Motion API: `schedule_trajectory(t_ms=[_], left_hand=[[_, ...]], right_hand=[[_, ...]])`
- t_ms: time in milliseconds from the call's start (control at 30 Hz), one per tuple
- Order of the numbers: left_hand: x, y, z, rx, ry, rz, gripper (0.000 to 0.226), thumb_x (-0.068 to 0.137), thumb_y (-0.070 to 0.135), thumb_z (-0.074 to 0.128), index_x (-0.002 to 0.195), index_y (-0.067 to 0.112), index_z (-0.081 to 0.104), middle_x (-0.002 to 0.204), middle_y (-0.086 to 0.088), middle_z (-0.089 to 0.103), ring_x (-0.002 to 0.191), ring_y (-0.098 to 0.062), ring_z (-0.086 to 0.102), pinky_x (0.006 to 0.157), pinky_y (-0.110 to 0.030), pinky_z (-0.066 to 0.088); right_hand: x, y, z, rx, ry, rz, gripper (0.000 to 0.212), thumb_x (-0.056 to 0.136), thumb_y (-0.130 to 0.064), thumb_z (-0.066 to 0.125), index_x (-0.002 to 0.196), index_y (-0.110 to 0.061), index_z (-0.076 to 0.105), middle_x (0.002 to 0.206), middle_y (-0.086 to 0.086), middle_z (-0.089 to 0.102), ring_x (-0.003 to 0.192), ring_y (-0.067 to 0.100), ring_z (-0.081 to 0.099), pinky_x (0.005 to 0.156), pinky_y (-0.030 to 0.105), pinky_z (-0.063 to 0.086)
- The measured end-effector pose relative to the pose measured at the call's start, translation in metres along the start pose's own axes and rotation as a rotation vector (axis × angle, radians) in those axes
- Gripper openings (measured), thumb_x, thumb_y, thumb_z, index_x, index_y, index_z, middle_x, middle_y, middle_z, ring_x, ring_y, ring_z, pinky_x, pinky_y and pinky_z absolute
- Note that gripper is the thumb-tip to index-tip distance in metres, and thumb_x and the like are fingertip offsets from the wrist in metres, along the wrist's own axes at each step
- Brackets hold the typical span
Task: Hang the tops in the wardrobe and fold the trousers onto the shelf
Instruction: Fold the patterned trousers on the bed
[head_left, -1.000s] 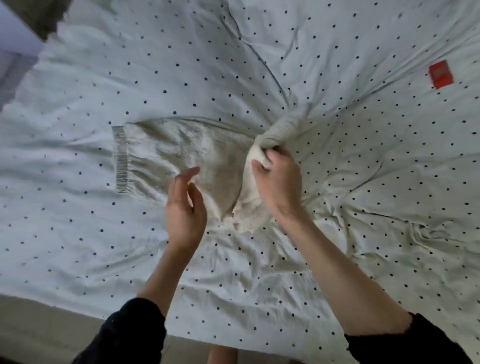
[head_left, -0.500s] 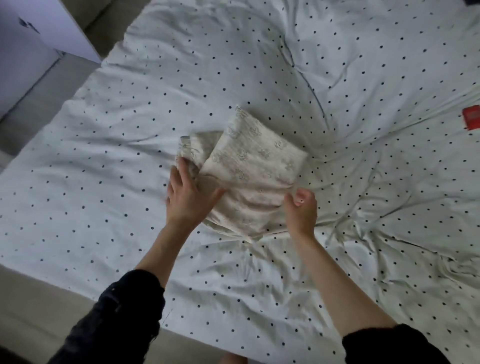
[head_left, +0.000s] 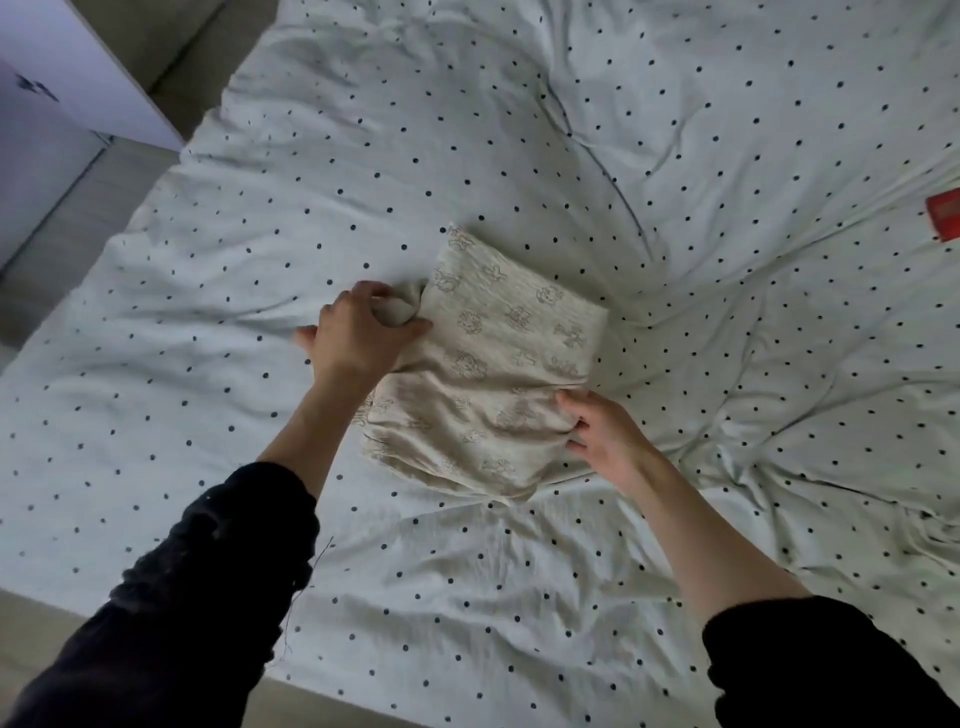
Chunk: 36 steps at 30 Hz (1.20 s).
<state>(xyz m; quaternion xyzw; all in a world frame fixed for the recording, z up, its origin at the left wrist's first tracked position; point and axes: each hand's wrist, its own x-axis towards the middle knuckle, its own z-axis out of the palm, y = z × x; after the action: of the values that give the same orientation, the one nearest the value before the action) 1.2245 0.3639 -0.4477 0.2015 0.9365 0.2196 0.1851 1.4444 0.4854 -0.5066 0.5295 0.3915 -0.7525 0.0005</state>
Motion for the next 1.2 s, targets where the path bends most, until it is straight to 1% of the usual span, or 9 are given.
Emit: schedule_trajectory(t_ms=[133, 267, 367, 467, 600, 800, 1000, 1100, 1200], left_hand=[[0.011, 0.015, -0.015, 0.210, -0.078, 0.068, 0.055, 0.076, 0.048, 0.069, 0.125, 0.025, 0.054, 0.118, -0.001, 0.056, 0.114, -0.023, 0.049, 0.093, -0.041, 0.024], [-0.009, 0.016, -0.007, 0.441, 0.251, 0.597, 0.069, 0.081, 0.039, 0.066, 0.140, 0.020, 0.035, 0.149, -0.013, 0.029, 0.137, -0.031, 0.027, 0.103, -0.055, 0.024], [-0.037, -0.015, 0.029, 0.691, 0.162, 0.837, 0.091, 0.071, 0.063, 0.065, 0.144, 0.031, 0.021, 0.156, -0.011, 0.016, 0.142, -0.035, 0.017, 0.104, -0.067, 0.022], [-0.030, -0.048, 0.049, 0.850, 0.026, 0.764, 0.127, 0.037, 0.083, 0.065, 0.144, 0.038, 0.015, 0.156, -0.007, 0.010, 0.140, -0.041, 0.015, 0.092, -0.077, 0.026], [0.004, -0.064, 0.062, 0.898, 0.040, 0.806, 0.130, 0.029, 0.081, 0.067, 0.142, 0.038, 0.021, 0.154, -0.003, 0.014, 0.134, -0.040, 0.024, 0.082, -0.071, 0.037], [-0.013, -0.051, 0.097, 0.688, 0.165, 0.713, 0.042, 0.062, 0.012, 0.080, 0.101, 0.015, 0.064, 0.111, -0.012, 0.058, 0.085, -0.037, 0.060, 0.046, -0.039, 0.052], [-0.095, -0.042, 0.063, 0.487, -0.142, 0.422, 0.048, 0.084, 0.029, 0.062, 0.130, 0.028, 0.049, 0.126, 0.000, 0.050, 0.106, -0.028, 0.057, 0.076, -0.040, 0.051], [-0.148, -0.056, 0.045, 0.391, -0.300, 0.247, 0.052, 0.084, 0.036, 0.060, 0.133, 0.030, 0.043, 0.125, 0.001, 0.051, 0.106, -0.026, 0.057, 0.074, -0.036, 0.046], [-0.206, -0.084, 0.035, 0.115, -0.308, 0.039, 0.049, 0.080, 0.033, 0.063, 0.127, 0.029, 0.050, 0.114, -0.002, 0.059, 0.101, -0.027, 0.058, 0.076, -0.035, 0.046]], right_hand=[[-0.008, -0.006, 0.002, -0.083, 0.126, -0.103, 0.002, 0.086, -0.017, 0.065, 0.087, -0.019, 0.064, 0.081, -0.005, 0.064, 0.076, 0.013, 0.057, 0.068, 0.025, 0.043], [-0.007, 0.011, 0.002, -0.520, 0.442, -0.447, 0.054, 0.087, -0.025, 0.065, 0.135, -0.012, 0.045, 0.132, 0.010, 0.048, 0.118, 0.022, 0.048, 0.097, 0.036, 0.043], [-0.012, 0.031, 0.014, -1.105, 0.476, -0.909, 0.073, 0.083, -0.038, 0.062, 0.146, -0.017, 0.031, 0.152, 0.013, 0.026, 0.140, 0.028, 0.025, 0.111, 0.045, 0.030], [0.002, 0.046, 0.033, -1.335, 0.380, -0.966, 0.100, 0.066, -0.055, 0.071, 0.148, -0.028, 0.021, 0.157, 0.013, 0.012, 0.143, 0.035, 0.016, 0.101, 0.064, 0.030], [0.057, 0.049, 0.052, -1.434, 0.325, -0.791, 0.119, 0.053, -0.064, 0.077, 0.149, -0.031, 0.015, 0.158, 0.012, 0.008, 0.143, 0.038, 0.014, 0.095, 0.070, 0.031], [0.079, 0.048, 0.062, -1.416, 0.474, -1.000, 0.055, 0.056, -0.015, 0.082, 0.108, -0.014, 0.064, 0.096, 0.012, 0.062, 0.081, 0.034, 0.059, 0.064, 0.041, 0.053], [-0.004, 0.051, 0.031, -1.450, 0.229, -1.031, 0.048, 0.052, -0.011, 0.082, 0.098, -0.008, 0.065, 0.081, 0.011, 0.062, 0.074, 0.033, 0.061, 0.056, 0.036, 0.055], [-0.061, 0.055, 0.024, -1.641, 0.048, -1.015, 0.039, 0.054, -0.015, 0.080, 0.087, -0.006, 0.062, 0.073, 0.009, 0.061, 0.066, 0.030, 0.060, 0.050, 0.032, 0.044], [-0.100, 0.058, 0.035, -1.842, -0.169, -0.954, 0.033, 0.083, -0.026, 0.059, 0.108, -0.006, 0.054, 0.102, 0.012, 0.064, 0.093, 0.033, 0.061, 0.068, 0.034, 0.037]])
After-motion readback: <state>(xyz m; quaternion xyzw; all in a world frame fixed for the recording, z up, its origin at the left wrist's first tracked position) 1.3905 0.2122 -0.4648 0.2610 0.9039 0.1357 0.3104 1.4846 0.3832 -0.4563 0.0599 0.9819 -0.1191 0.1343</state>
